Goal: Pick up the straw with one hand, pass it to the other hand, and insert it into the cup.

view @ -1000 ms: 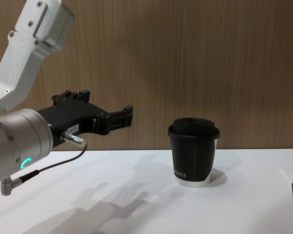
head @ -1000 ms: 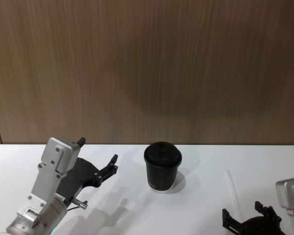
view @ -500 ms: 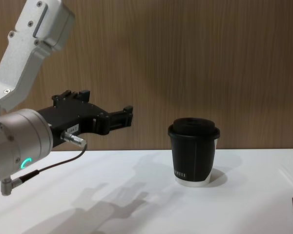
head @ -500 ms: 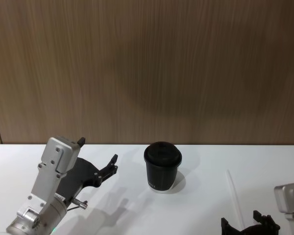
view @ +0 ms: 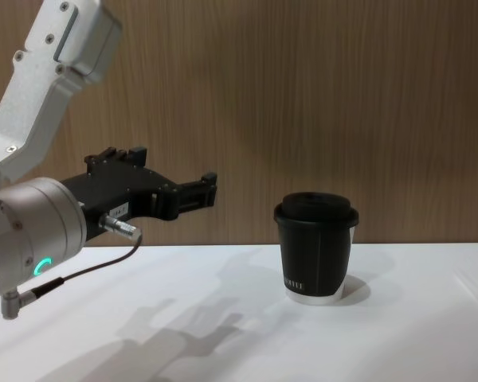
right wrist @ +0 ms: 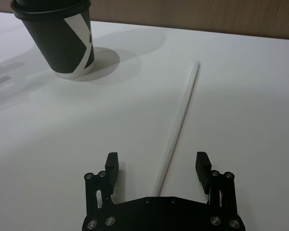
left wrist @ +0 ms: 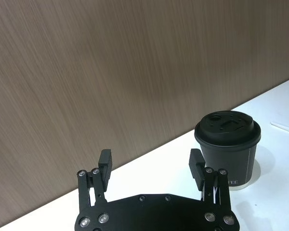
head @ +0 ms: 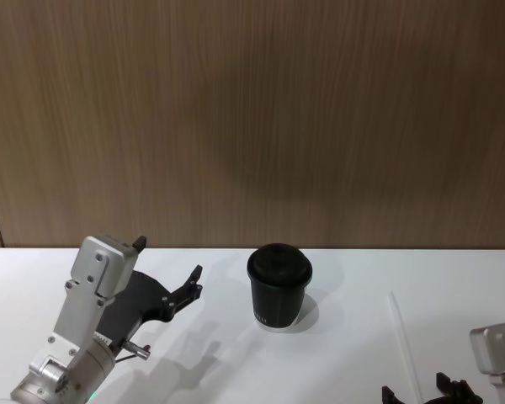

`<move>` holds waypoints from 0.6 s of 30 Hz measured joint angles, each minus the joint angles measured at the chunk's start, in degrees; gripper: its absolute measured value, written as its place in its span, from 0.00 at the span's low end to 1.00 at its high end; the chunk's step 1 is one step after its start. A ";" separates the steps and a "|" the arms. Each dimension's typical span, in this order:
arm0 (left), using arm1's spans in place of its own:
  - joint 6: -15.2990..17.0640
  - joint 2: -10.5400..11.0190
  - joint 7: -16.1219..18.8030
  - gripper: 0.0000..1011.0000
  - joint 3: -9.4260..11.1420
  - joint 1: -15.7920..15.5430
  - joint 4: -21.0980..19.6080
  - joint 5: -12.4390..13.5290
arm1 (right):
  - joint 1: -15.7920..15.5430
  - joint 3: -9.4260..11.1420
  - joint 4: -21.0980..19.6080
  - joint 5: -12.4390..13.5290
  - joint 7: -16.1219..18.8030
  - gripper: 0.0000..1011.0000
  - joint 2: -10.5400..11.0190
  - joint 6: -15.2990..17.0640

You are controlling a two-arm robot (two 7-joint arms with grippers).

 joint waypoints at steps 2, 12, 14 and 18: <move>0.00 0.00 0.00 0.99 0.00 0.00 0.00 0.00 | -0.01 0.05 0.10 -0.07 0.13 0.99 -0.01 0.08; 0.00 0.00 0.00 0.99 0.00 0.00 0.00 0.00 | 0.00 0.29 0.38 -0.23 0.68 0.97 -0.25 0.25; 0.00 0.00 0.00 0.99 0.00 0.00 0.00 0.00 | 0.02 0.32 0.42 -0.25 0.76 0.94 -0.30 0.28; 0.00 0.00 0.00 0.99 0.00 0.00 0.00 0.00 | 0.03 0.37 0.46 -0.28 0.85 0.84 -0.34 0.32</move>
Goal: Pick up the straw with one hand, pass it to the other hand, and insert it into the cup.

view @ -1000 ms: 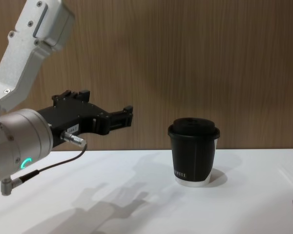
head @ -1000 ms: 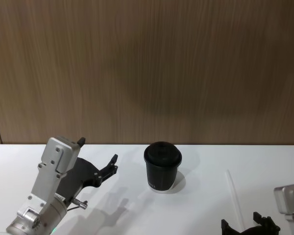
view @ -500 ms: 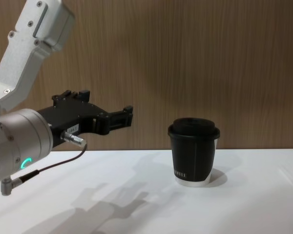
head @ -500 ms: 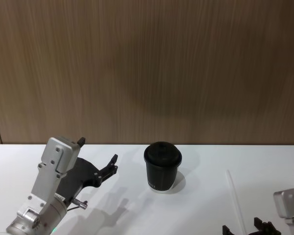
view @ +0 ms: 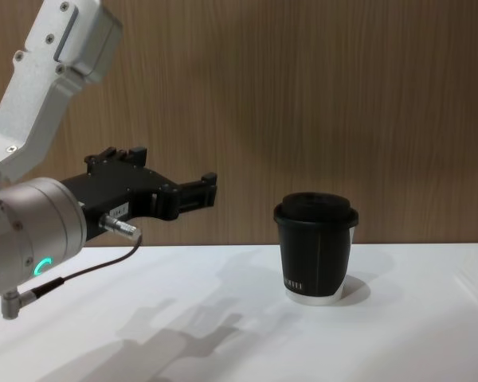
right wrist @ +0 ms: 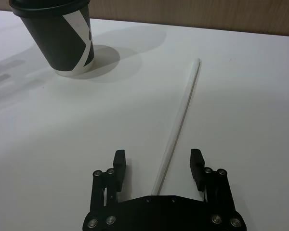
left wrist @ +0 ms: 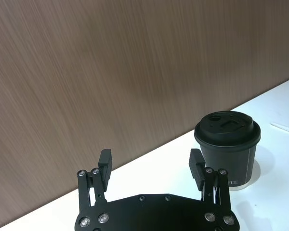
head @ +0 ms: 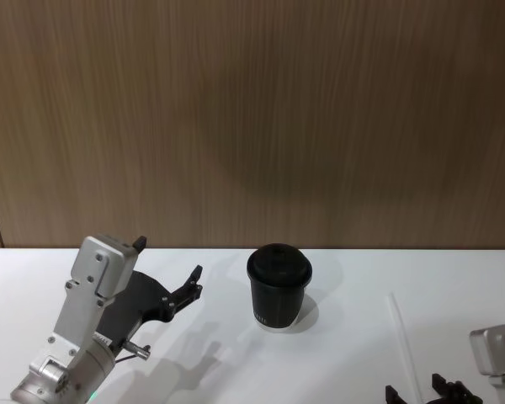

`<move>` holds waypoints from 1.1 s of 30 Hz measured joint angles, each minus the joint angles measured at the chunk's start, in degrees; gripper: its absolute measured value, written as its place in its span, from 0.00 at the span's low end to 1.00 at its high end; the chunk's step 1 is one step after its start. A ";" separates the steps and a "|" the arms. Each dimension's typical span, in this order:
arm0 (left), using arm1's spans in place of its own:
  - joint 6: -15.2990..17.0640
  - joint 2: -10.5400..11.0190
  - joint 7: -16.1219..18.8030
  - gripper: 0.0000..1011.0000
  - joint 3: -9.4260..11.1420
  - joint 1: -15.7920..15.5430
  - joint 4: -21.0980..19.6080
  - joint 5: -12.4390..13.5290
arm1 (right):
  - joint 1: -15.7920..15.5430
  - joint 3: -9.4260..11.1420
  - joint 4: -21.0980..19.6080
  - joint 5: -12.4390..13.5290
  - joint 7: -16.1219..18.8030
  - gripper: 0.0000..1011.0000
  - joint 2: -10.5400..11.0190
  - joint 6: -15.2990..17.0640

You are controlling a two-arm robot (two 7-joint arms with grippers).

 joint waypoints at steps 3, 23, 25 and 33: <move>0.00 0.00 0.00 0.99 0.00 0.00 0.00 0.00 | 0.02 0.02 0.03 -0.02 0.05 0.76 -0.02 0.04; 0.00 0.00 0.00 0.99 0.00 0.00 0.00 0.00 | 0.03 0.09 0.13 -0.05 0.28 0.16 -0.13 0.17; 0.00 0.00 0.00 0.99 0.00 0.00 0.00 0.00 | 0.03 0.08 0.13 -0.05 0.29 0.09 -0.13 0.19; 0.00 0.00 0.00 0.99 0.00 0.00 0.00 0.00 | 0.04 0.16 0.22 -0.08 0.31 0.00 -0.24 0.18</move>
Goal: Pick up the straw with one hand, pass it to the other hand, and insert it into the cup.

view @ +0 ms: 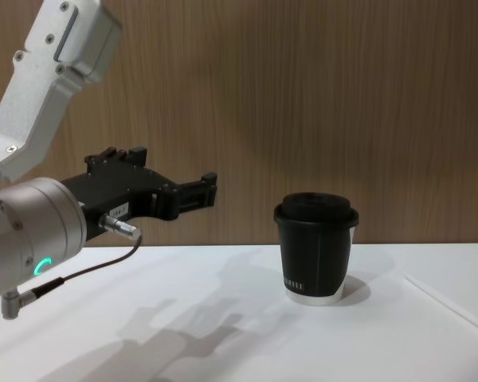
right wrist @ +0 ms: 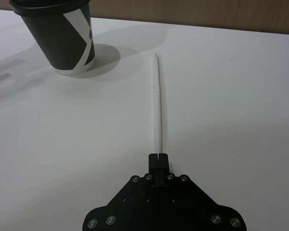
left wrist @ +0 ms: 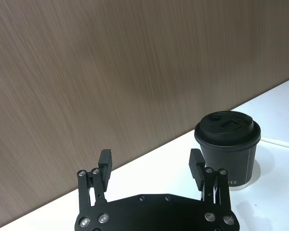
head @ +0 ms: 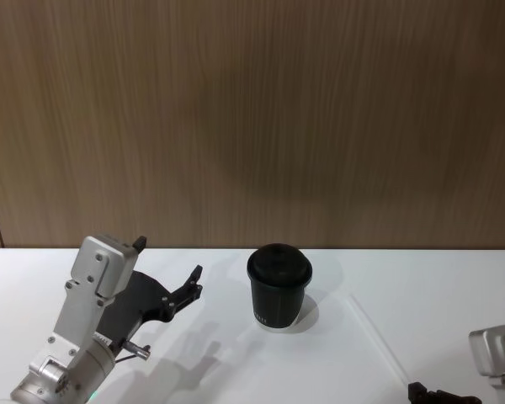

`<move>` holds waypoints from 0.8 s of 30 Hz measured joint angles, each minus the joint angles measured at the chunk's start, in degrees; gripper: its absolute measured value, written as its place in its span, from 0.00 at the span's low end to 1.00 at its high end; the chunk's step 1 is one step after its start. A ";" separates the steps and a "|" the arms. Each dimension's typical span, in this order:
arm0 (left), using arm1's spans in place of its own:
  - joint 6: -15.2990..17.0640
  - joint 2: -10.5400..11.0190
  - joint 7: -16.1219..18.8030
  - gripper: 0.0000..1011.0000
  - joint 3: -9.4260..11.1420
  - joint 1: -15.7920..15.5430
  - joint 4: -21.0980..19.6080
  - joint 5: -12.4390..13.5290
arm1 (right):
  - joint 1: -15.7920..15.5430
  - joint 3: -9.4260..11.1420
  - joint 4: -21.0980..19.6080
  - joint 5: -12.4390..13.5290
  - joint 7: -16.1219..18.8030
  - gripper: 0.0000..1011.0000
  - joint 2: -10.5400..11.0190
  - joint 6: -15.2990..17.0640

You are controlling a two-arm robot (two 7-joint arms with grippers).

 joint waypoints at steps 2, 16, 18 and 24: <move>0.00 0.00 0.00 0.99 0.00 0.00 0.00 0.00 | 0.03 0.04 0.06 -0.07 -0.04 0.00 -0.08 -0.02; 0.00 0.00 0.00 0.99 0.00 0.00 0.00 0.00 | 1.02 1.06 2.35 -2.64 -2.56 0.00 -1.41 -6.15; 0.00 0.00 0.00 0.99 0.00 0.00 0.00 0.00 | 1.18 1.19 2.60 -2.88 -2.64 0.00 -1.45 -7.16; 0.00 0.00 0.00 0.99 0.00 0.00 0.00 0.00 | 1.95 1.82 3.62 -3.88 -2.60 0.00 -1.35 -11.64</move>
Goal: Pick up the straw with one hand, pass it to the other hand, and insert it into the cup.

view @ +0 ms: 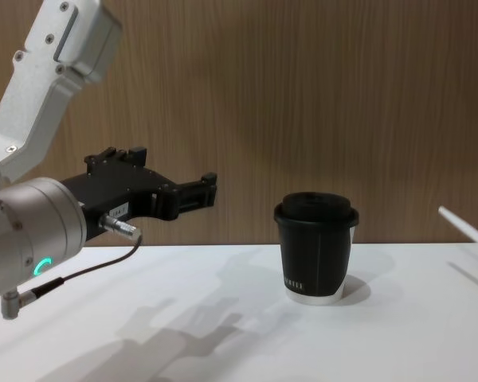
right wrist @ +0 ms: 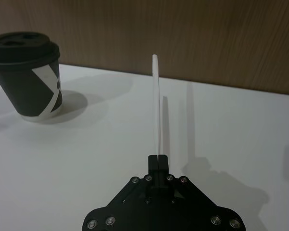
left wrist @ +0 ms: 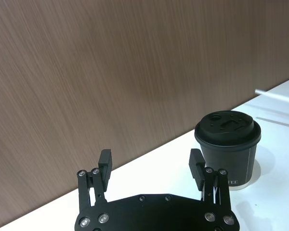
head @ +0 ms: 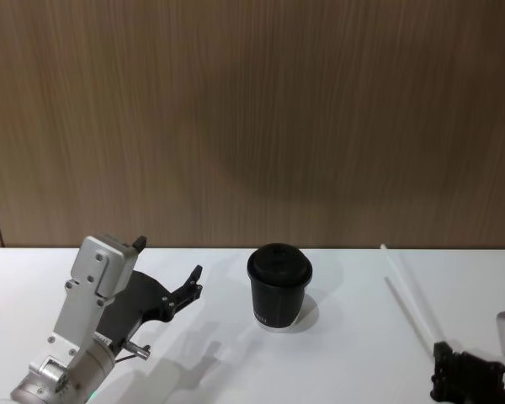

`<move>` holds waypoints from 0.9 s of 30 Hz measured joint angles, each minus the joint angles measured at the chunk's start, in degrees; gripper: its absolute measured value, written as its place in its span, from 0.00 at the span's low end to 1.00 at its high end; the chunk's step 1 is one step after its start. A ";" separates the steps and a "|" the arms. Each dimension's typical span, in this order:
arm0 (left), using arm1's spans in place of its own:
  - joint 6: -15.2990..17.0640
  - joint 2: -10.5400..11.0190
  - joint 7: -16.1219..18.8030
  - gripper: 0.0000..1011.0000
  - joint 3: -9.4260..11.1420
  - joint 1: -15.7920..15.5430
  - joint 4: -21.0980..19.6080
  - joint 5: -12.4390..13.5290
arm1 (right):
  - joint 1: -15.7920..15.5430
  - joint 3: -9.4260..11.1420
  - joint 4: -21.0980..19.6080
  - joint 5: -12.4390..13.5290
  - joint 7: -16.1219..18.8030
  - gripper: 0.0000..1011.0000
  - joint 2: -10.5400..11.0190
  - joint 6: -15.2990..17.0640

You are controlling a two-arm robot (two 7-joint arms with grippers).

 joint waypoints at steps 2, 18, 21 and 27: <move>0.00 0.00 0.00 0.99 0.00 0.00 0.00 0.00 | 0.28 0.25 0.27 -0.32 0.31 0.00 0.20 -1.81; 0.00 0.00 0.00 0.99 0.00 0.00 0.00 0.00 | 2.75 2.68 1.08 0.22 6.84 0.00 3.37 -14.48; 0.00 0.00 0.00 0.99 0.00 0.00 0.00 0.00 | 3.33 3.15 1.14 1.18 9.00 0.00 4.15 -16.69; 0.00 0.00 0.00 0.99 0.00 0.00 0.00 0.00 | 4.53 3.76 1.33 3.77 13.70 0.00 5.74 -20.59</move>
